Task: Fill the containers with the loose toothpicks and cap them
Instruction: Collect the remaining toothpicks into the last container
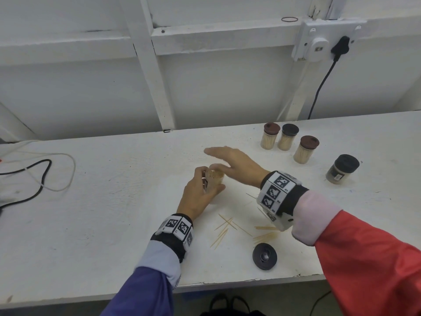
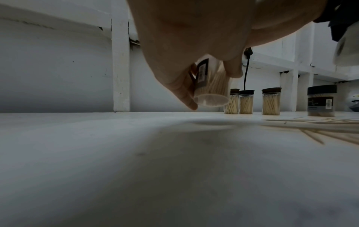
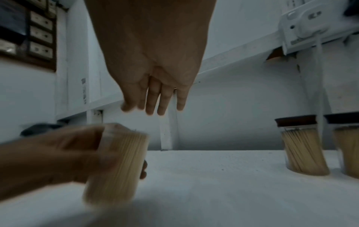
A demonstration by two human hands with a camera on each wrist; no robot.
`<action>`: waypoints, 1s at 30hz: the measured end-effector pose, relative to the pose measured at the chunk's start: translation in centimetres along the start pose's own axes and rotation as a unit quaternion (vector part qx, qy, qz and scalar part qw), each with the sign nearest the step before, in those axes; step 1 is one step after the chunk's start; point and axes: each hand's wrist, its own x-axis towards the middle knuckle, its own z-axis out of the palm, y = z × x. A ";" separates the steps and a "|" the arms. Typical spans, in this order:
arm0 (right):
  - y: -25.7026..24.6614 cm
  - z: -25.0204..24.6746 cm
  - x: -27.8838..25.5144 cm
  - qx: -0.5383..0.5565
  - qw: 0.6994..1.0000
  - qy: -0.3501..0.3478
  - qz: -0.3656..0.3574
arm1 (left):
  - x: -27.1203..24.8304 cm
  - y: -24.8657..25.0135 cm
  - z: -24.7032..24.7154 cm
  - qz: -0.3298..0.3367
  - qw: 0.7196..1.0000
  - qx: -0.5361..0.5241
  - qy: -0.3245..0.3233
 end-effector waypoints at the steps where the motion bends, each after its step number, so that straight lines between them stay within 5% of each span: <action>1: -0.2 0.3 -0.4 -0.028 0.998 -0.049 -0.006 | -0.1 0.1 -0.1 -0.001 1.000 -0.005 0.006; 4: -0.5 1.3 -1.6 -0.041 0.985 -0.168 -0.009 | -0.4 0.3 -0.4 0.009 1.000 -0.003 0.012; 7: 0.4 0.8 -2.4 0.041 0.995 -0.095 0.011 | -0.2 0.3 -0.3 -0.007 1.000 0.023 0.021; 10: 2.4 -0.6 -3.0 -0.019 0.992 -0.063 0.107 | -0.1 0.3 -0.3 -0.020 0.998 0.056 0.024; 15: 4.6 -1.4 -6.1 -0.125 0.922 -0.261 0.258 | 0.0 0.3 -0.2 -0.016 0.994 0.109 0.006; 30: 4.8 0.1 -14.6 -0.099 0.962 -0.234 0.103 | 0.1 -0.1 -0.2 -0.022 0.992 0.126 -0.002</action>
